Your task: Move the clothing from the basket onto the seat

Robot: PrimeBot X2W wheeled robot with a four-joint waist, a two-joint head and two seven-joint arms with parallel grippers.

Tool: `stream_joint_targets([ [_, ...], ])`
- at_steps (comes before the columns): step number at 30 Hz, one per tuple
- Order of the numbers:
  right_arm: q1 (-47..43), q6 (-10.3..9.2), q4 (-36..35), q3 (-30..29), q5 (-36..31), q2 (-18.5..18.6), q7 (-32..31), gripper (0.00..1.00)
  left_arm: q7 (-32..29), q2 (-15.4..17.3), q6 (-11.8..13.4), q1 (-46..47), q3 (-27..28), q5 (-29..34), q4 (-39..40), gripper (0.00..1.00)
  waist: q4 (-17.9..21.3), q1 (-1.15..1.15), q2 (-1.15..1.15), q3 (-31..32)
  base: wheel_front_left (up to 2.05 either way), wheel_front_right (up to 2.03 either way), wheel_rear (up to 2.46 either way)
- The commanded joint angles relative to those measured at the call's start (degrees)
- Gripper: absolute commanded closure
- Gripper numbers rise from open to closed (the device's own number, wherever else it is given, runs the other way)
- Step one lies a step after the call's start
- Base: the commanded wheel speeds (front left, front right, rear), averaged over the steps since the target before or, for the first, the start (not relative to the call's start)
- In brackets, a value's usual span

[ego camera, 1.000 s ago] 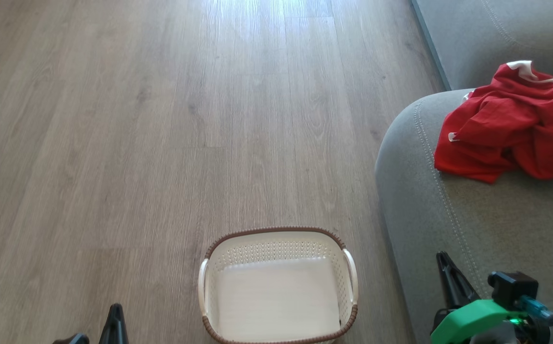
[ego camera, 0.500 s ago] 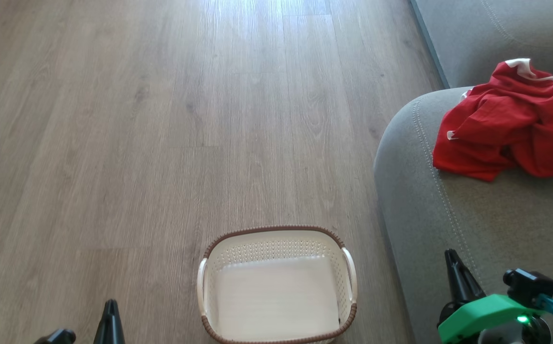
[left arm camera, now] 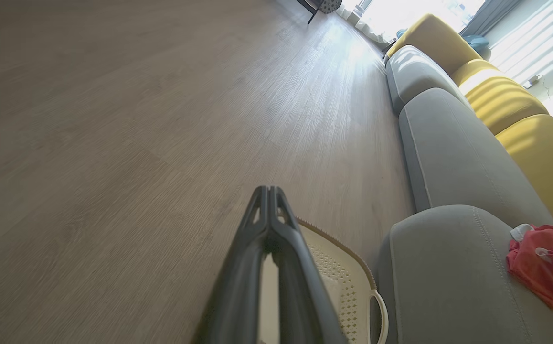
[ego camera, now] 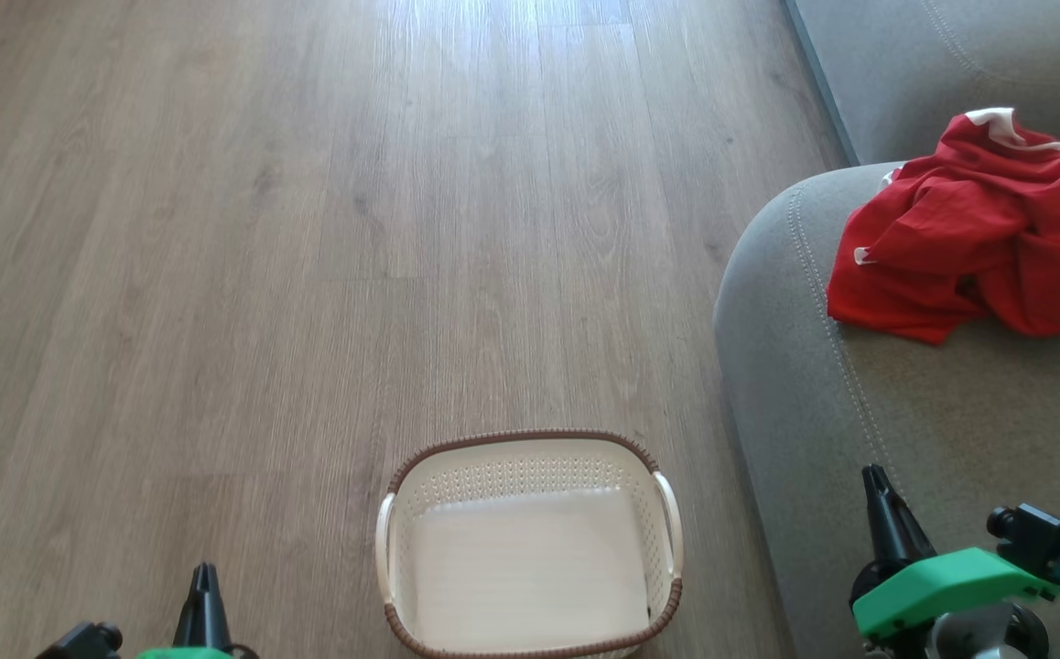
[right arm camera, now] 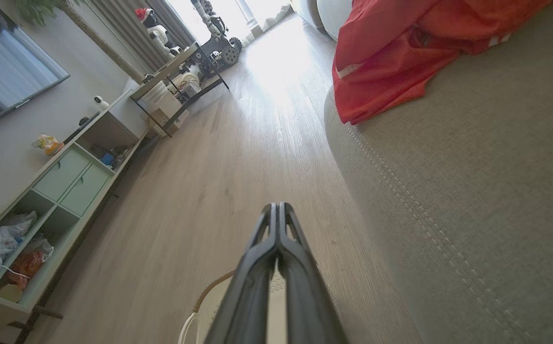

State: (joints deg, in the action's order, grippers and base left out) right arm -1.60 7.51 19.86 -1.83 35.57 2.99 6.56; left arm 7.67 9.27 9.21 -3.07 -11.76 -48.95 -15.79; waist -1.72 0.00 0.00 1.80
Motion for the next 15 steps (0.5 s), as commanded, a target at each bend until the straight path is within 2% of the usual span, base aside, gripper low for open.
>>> stream_joint_targets([
  [1, 3.38, -0.01, -2.10, -0.09, 1.52, 0.01, -0.23, 1.00, -0.15, 0.09, -0.53, 2.87, 1.74, -1.02, 1.96, 1.00, 0.02, 0.00, 0.00, -0.02, 0.00, 0.00, 0.00],
  [15, 4.34, -0.01, -2.55, -0.76, 10.74, 0.09, -2.28, 1.00, -2.46, -0.98, -2.39, 3.87, 4.50, -8.02, 2.79, 1.00, 0.31, 0.00, 0.00, -0.28, 0.00, 0.00, 0.00],
])
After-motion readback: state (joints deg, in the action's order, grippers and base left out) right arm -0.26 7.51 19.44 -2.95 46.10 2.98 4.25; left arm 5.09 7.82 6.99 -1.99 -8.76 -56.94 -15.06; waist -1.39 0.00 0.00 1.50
